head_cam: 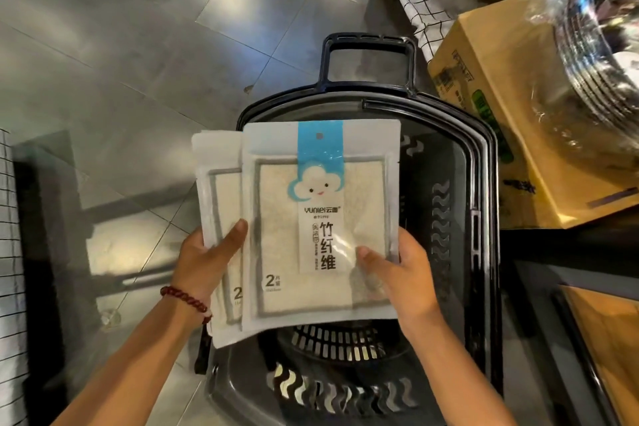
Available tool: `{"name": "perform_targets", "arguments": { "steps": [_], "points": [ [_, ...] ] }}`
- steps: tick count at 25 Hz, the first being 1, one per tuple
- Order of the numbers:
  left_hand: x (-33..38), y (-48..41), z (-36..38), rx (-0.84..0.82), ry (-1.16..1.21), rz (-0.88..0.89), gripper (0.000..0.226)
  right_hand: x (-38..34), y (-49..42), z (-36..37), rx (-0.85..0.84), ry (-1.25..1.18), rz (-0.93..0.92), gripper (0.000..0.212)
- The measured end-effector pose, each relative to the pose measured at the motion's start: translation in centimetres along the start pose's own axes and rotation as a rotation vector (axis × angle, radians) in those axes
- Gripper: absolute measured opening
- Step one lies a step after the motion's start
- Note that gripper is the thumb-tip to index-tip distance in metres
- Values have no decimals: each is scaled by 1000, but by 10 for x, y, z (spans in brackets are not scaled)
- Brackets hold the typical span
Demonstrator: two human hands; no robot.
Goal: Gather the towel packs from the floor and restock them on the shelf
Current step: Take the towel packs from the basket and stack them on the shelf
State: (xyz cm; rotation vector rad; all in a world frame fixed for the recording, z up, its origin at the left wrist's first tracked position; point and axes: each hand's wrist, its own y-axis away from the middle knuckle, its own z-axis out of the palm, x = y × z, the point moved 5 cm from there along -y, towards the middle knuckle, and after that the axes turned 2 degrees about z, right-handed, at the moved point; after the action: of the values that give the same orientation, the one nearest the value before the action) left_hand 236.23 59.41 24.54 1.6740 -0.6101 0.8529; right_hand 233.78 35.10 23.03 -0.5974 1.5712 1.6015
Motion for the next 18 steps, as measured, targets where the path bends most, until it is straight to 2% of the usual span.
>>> {"name": "perform_targets", "arguments": {
  "steps": [4, 9, 14, 15, 18],
  "points": [
    [0, -1, 5, -5, -1, -38, 44, 8, -8, 11, -6, 35, 57, 32],
    [-2, -3, 6, -5, 1, -49, 43, 14, -13, 2, 151, 177, 88, 24],
    [-4, -6, 11, -144, 57, -119, 71, 15, -12, -11, 216, 92, 64, 29],
    [-3, -8, 12, -141, 46, -110, 62, 16, -12, -13, 194, 60, 66, 31],
    [3, -12, 16, -81, 42, -103, 13, 18, -11, -13, 103, 11, 81, 33]
  ]
}}
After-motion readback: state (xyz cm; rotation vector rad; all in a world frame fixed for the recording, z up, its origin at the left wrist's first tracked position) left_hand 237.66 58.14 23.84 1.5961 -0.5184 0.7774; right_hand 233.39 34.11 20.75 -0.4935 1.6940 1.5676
